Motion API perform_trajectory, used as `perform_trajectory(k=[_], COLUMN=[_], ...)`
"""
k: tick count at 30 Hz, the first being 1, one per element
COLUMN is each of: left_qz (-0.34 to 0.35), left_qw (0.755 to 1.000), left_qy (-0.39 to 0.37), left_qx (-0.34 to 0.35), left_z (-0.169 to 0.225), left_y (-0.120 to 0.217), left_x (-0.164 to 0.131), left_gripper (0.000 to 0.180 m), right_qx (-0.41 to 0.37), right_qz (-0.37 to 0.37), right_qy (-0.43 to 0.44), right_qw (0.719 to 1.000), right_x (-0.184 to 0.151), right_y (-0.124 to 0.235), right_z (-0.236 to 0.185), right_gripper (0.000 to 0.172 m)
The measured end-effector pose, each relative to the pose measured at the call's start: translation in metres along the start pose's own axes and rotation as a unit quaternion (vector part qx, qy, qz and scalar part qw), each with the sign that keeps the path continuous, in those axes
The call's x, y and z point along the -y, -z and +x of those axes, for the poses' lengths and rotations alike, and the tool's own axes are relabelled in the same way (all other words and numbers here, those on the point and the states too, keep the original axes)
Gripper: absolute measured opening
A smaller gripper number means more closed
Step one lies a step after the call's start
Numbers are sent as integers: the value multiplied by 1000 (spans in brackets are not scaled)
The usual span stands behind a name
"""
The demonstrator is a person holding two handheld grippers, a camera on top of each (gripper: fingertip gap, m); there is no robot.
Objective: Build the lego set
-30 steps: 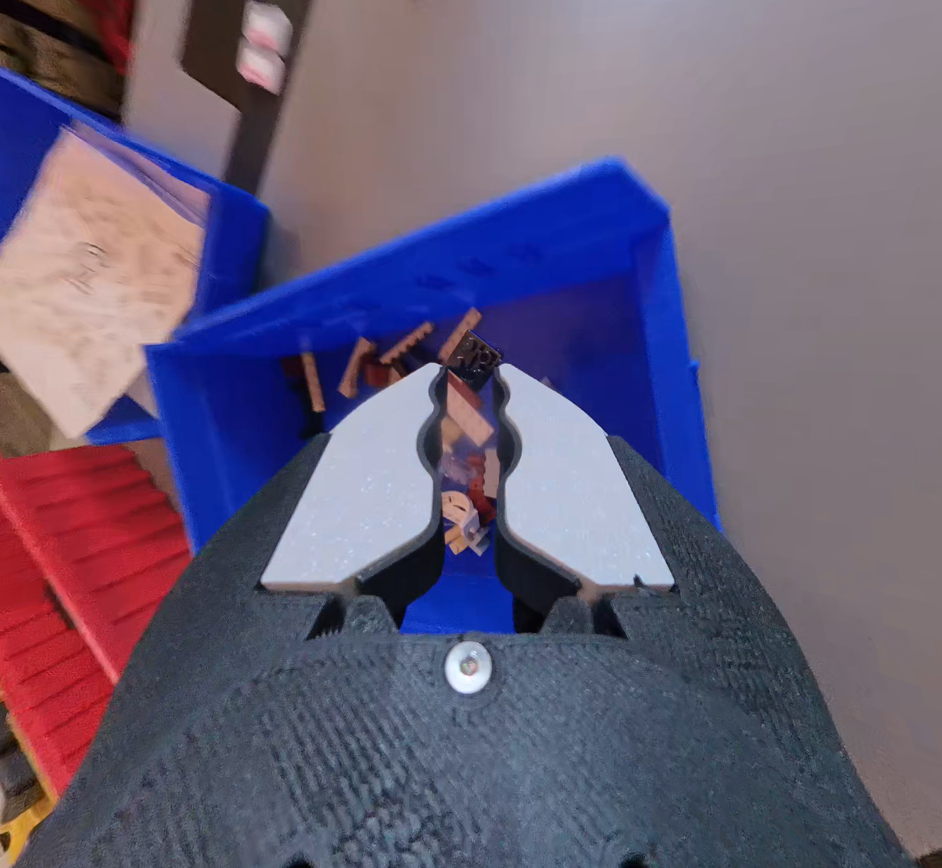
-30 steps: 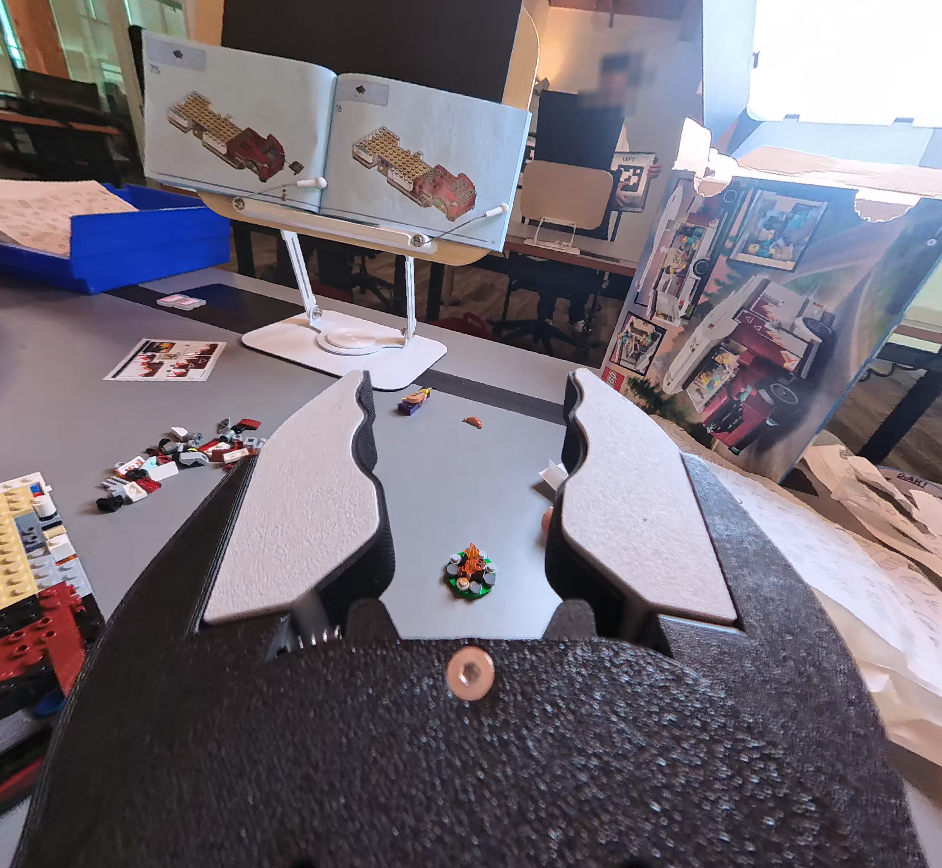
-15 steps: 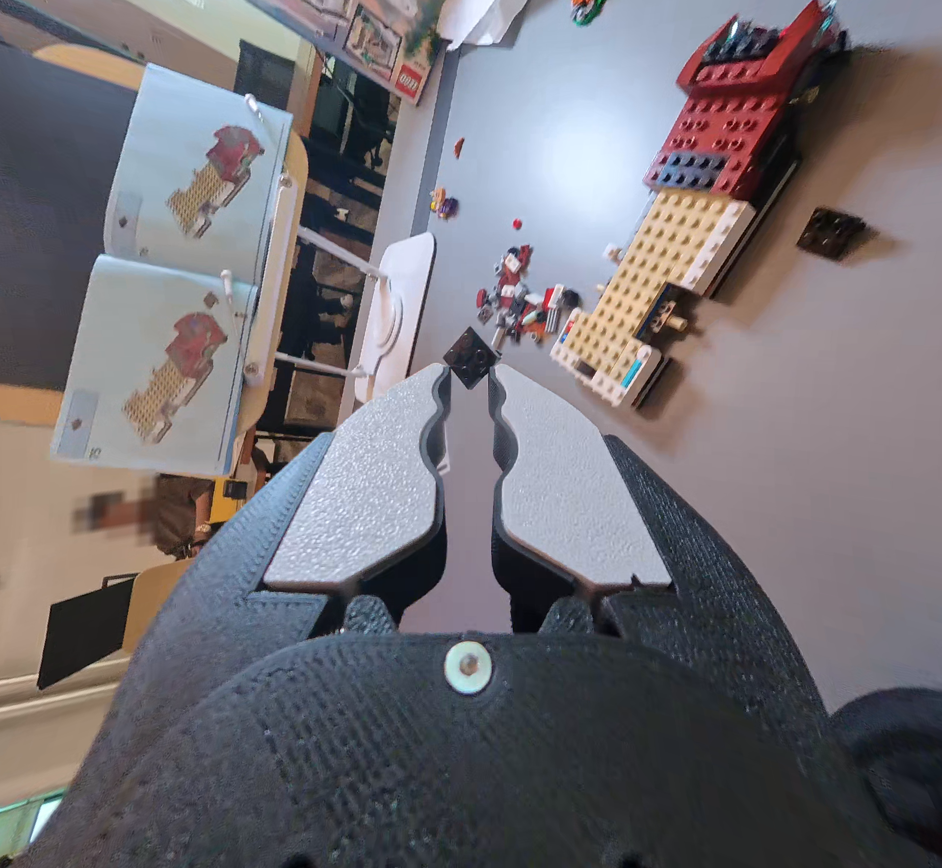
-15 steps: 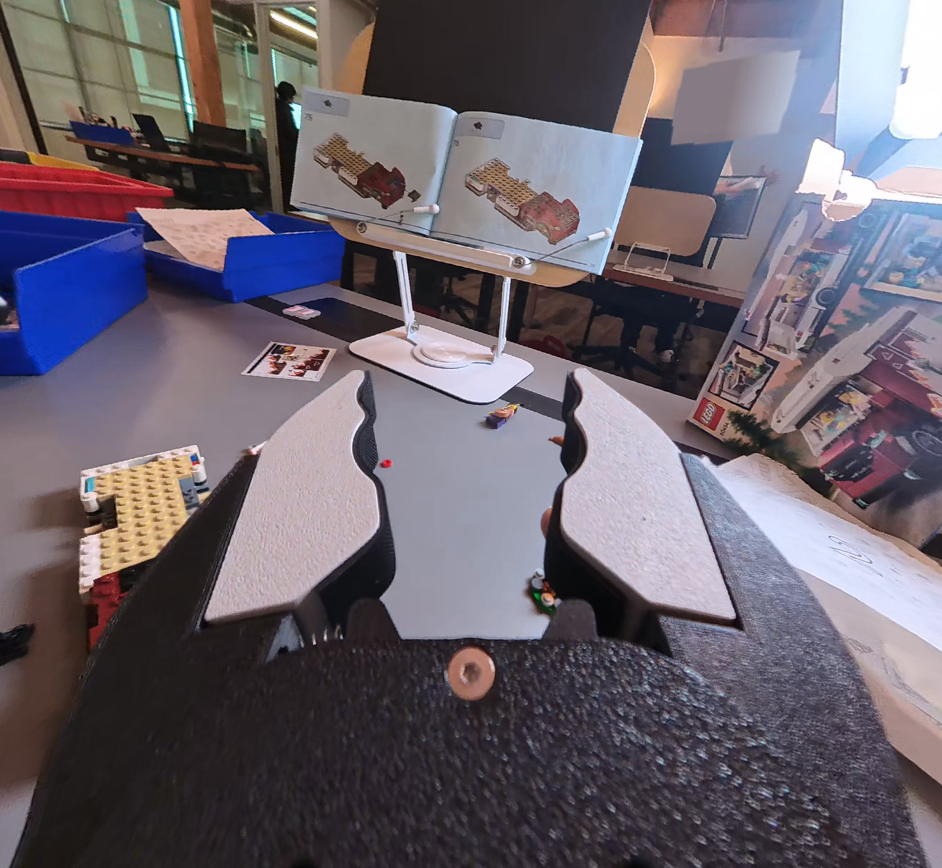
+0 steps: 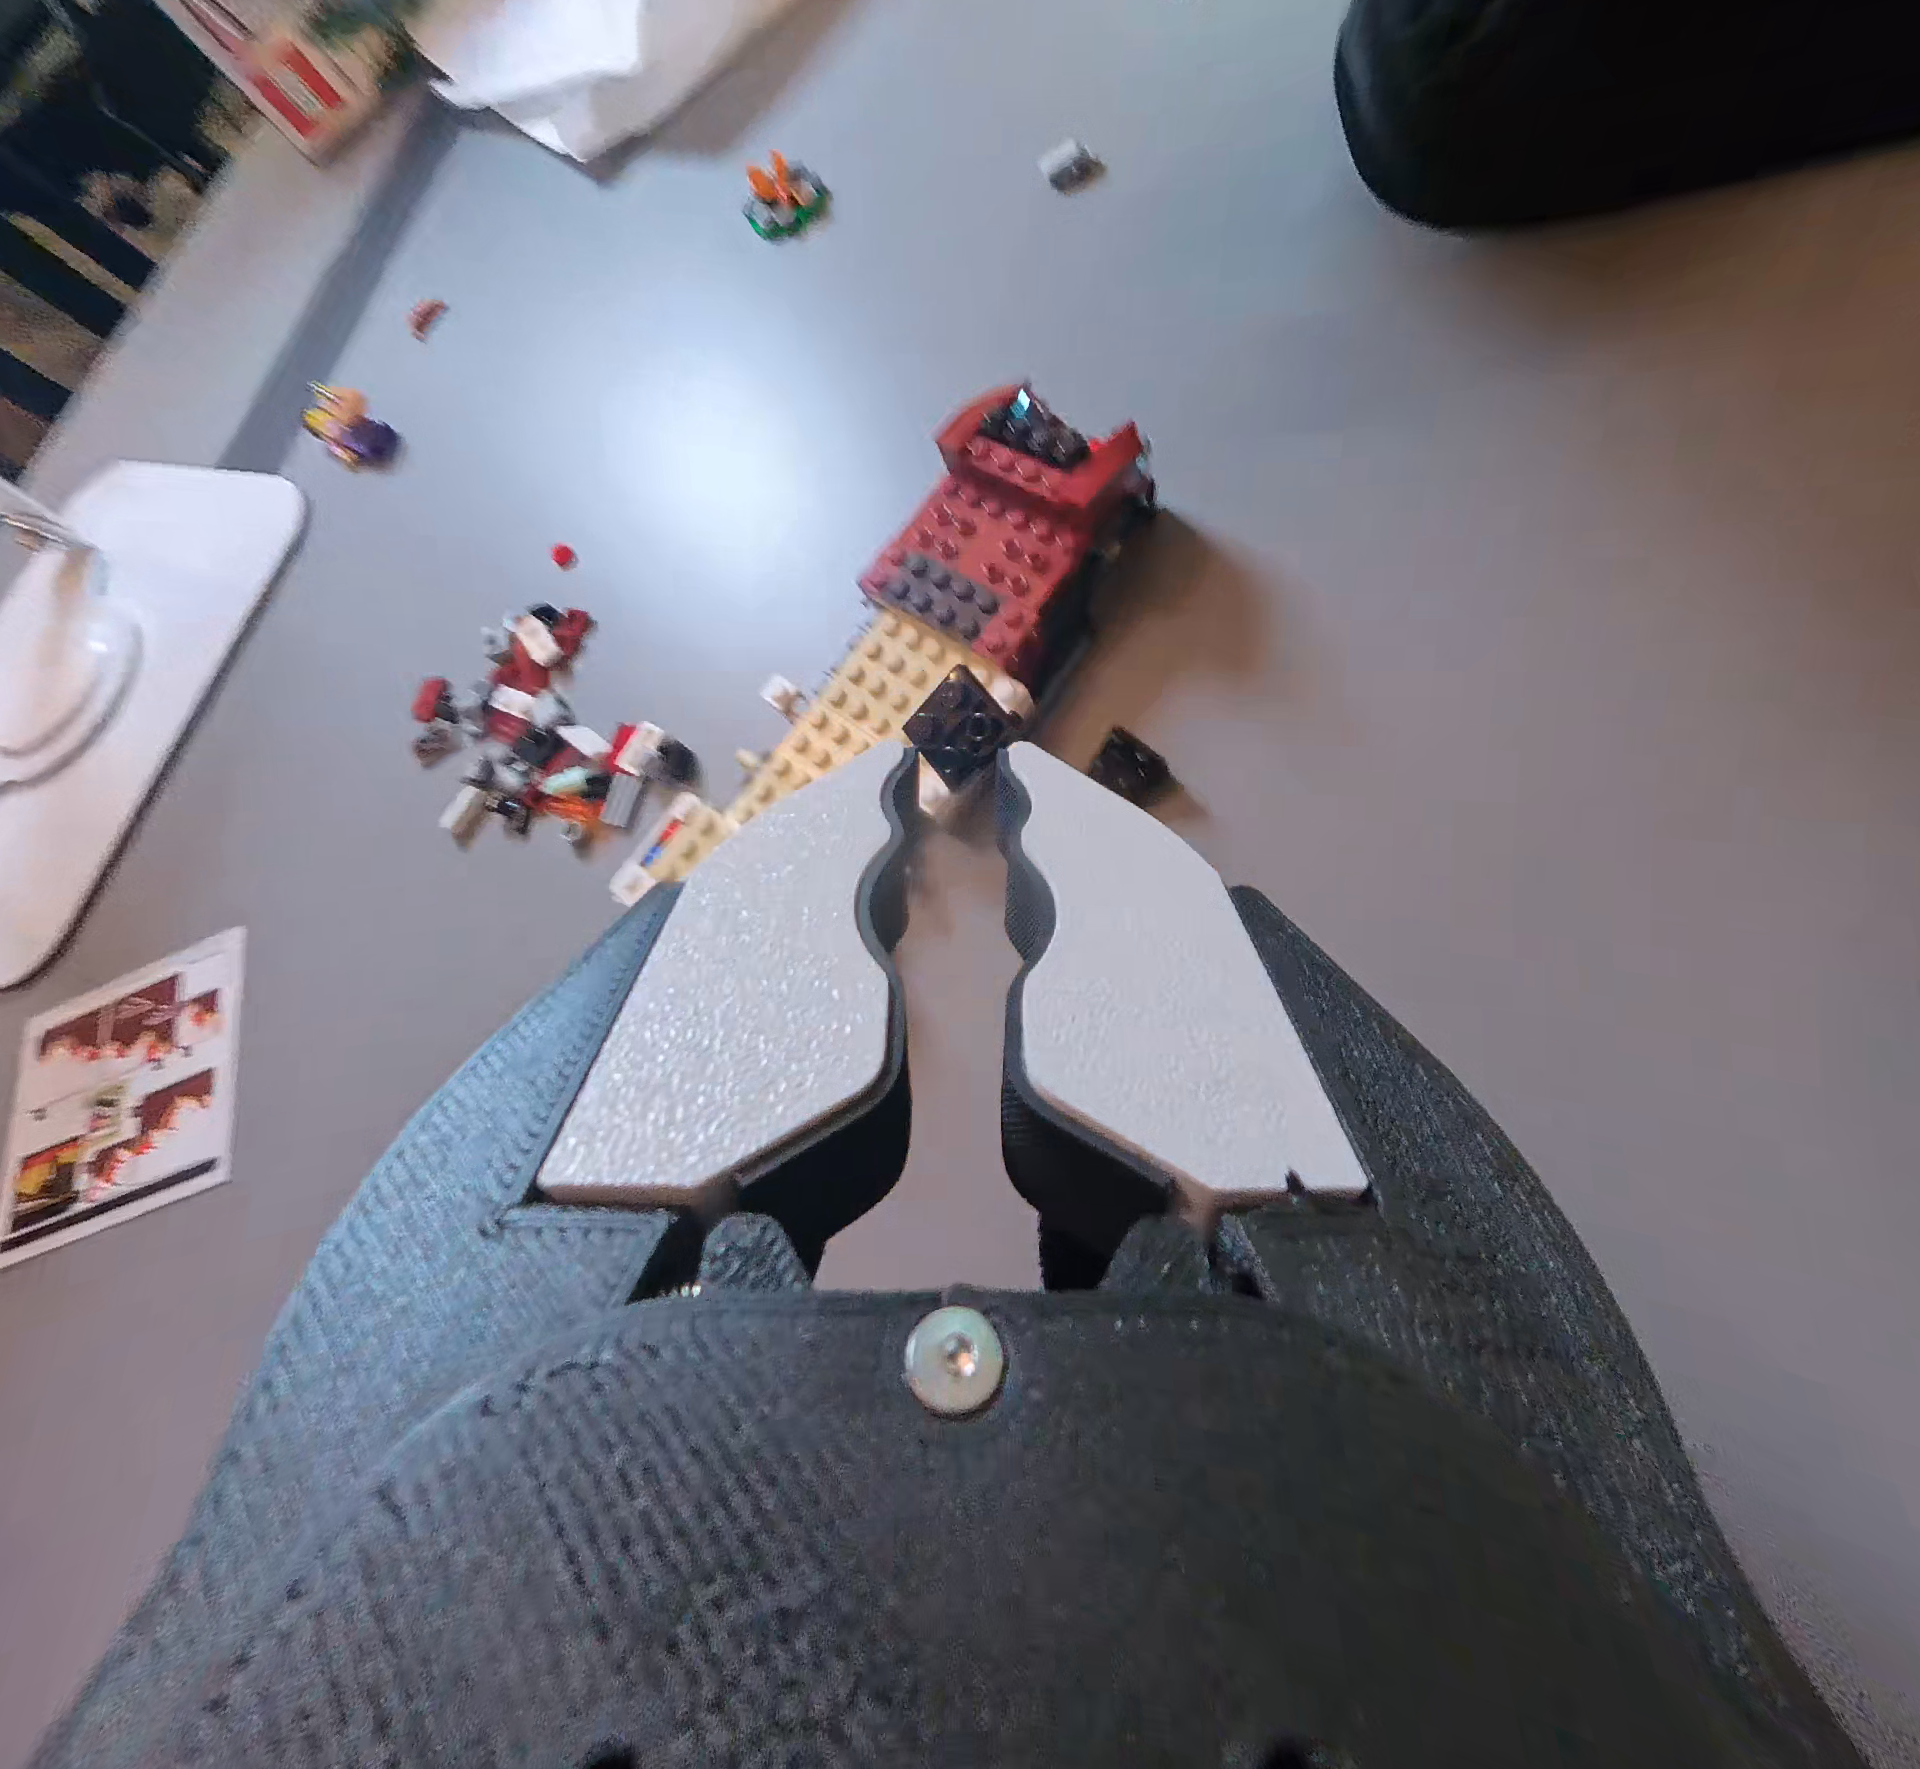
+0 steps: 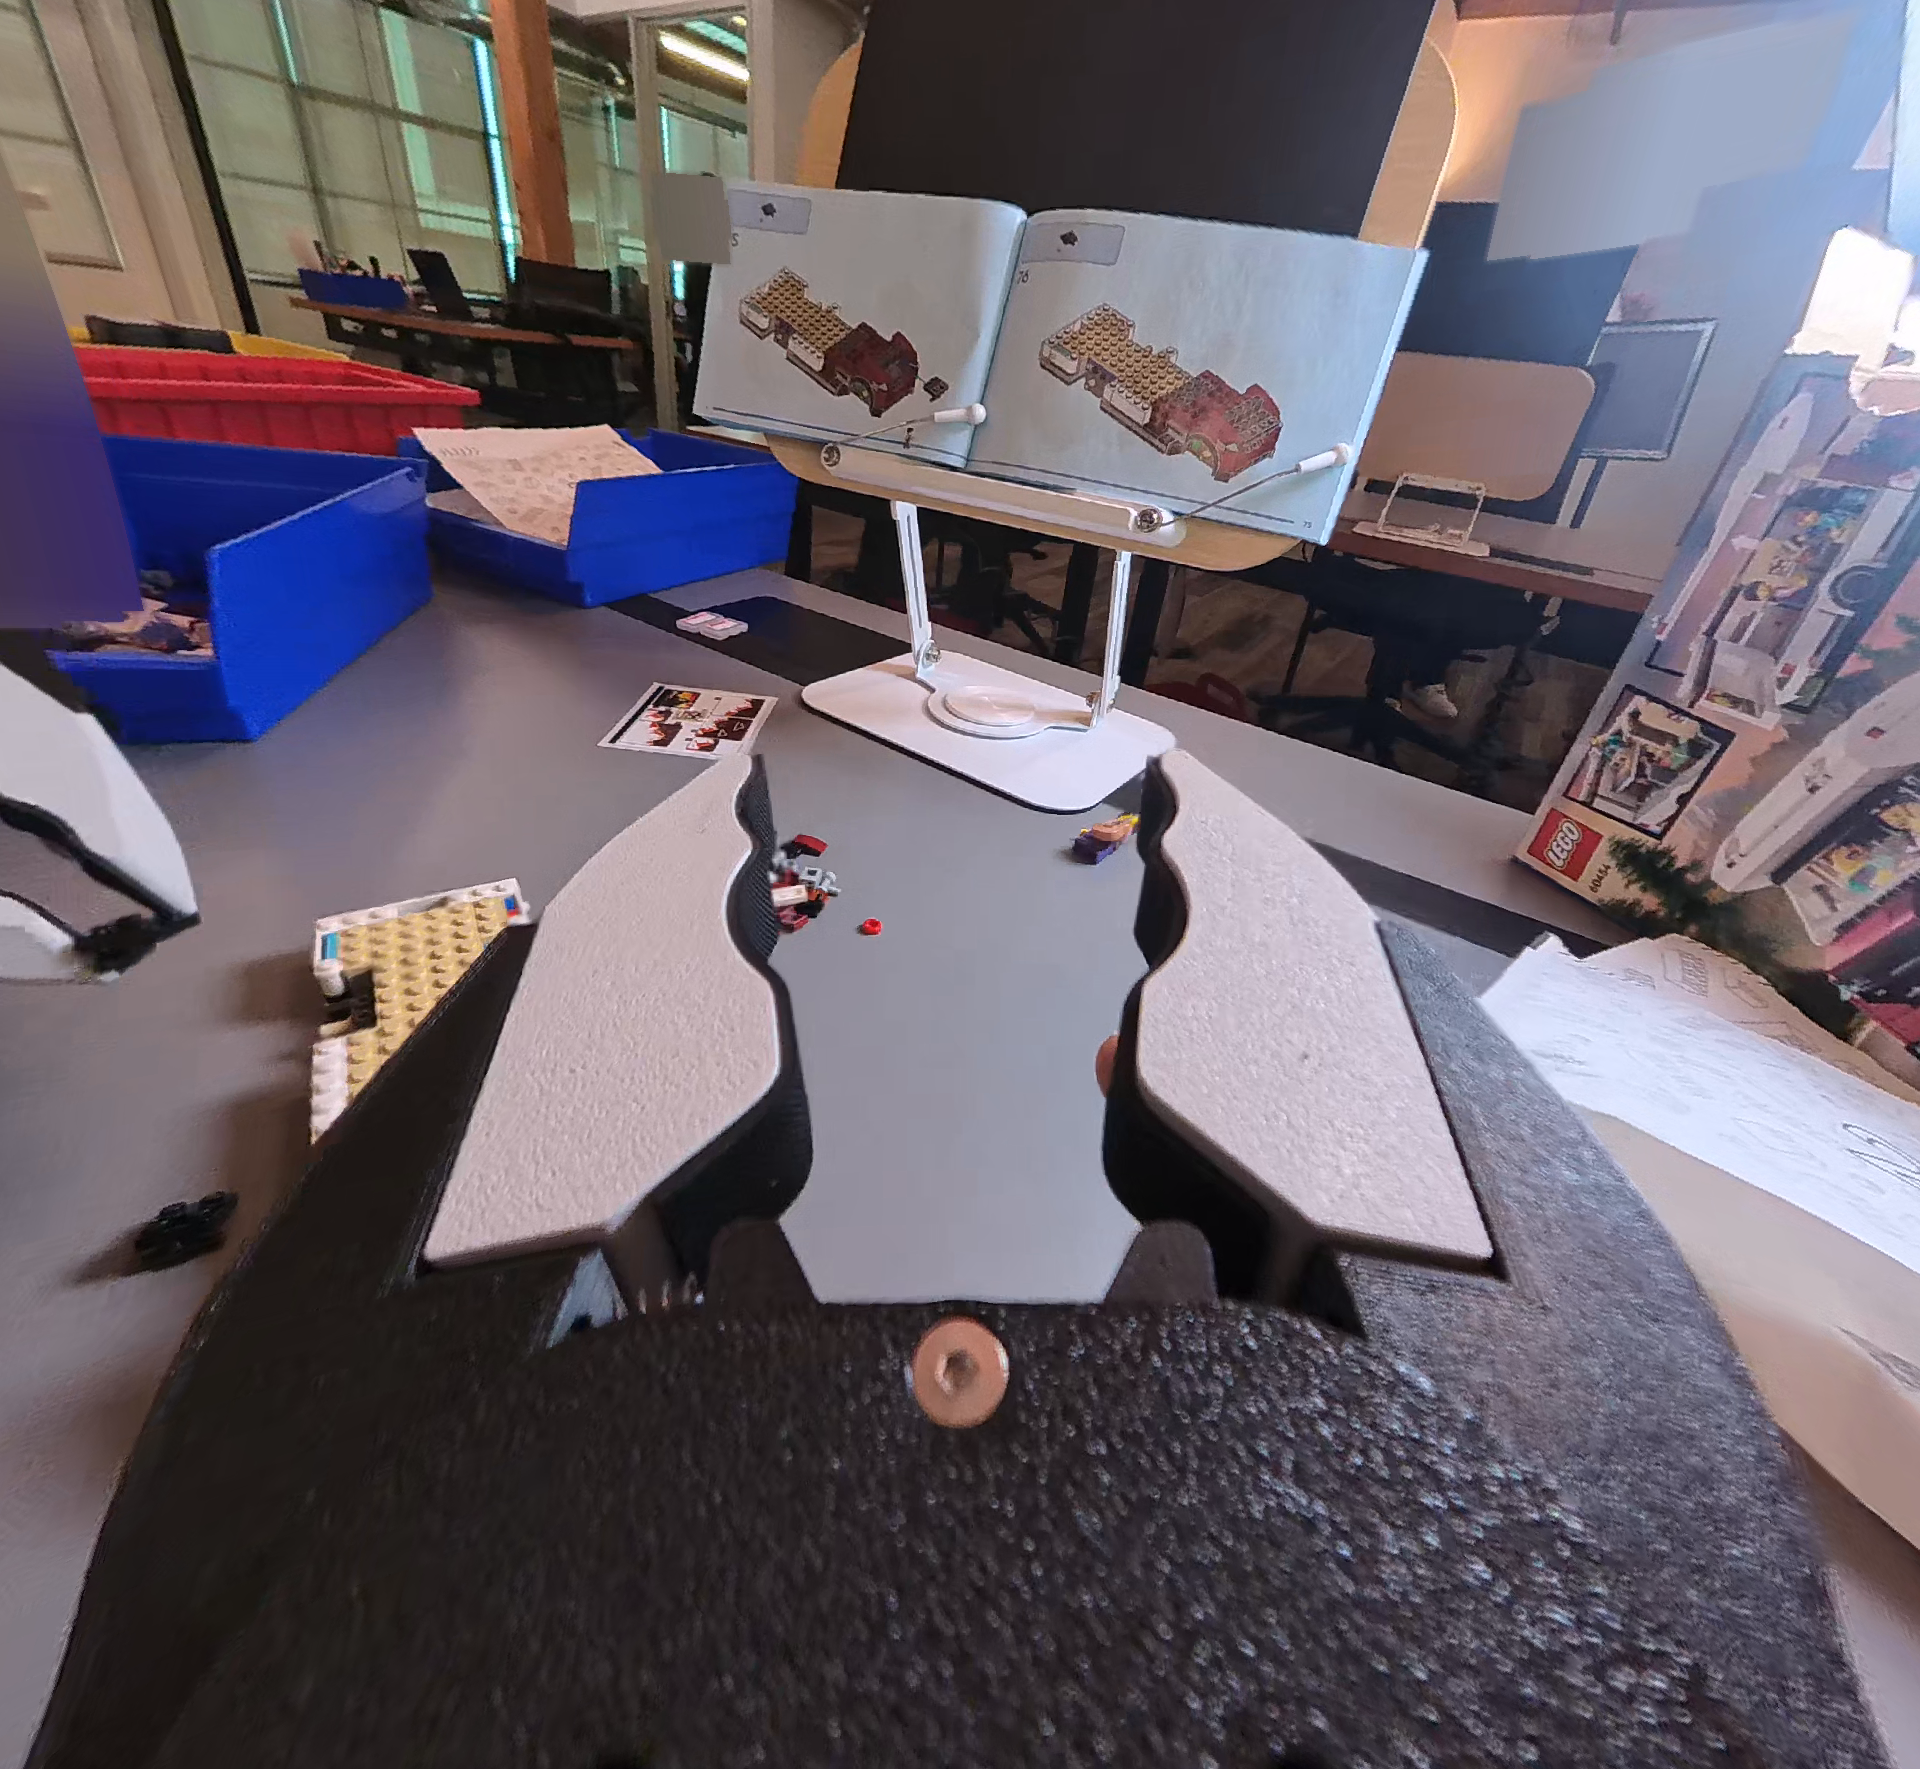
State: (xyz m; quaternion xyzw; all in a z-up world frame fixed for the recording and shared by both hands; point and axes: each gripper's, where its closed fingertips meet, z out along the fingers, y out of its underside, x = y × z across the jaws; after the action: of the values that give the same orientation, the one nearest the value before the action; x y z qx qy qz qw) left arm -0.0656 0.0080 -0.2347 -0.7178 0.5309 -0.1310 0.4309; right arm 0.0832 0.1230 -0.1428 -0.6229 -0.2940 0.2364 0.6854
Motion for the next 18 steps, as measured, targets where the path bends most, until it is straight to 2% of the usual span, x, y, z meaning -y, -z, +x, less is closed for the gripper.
perform_trajectory(k=[3,7,10,13,18], left_qz=[-59,-104,-97,-79,-22], left_qw=[997,991,991,991,995], left_qy=[9,19,29,45,90], left_qx=[-52,-86,-89,-99,-38], left_z=[18,31,30,27,-11], left_y=[-9,-17,-19,-17,-6], left_x=[-27,-51,-51,-48,-43], left_gripper=[14,15,19,30,33], right_qx=[70,207,271,295,315], right_qz=[-77,-215,-282,-326,-364], right_qy=[-1,-12,-10,16,52], right_qw=[995,954,920,898,875], right_x=[-24,-72,-97,-115,-130], right_y=[-8,-3,7,15,23], right_z=[-22,-70,-96,-107,-117], right_gripper=[72,77,81,84,81])
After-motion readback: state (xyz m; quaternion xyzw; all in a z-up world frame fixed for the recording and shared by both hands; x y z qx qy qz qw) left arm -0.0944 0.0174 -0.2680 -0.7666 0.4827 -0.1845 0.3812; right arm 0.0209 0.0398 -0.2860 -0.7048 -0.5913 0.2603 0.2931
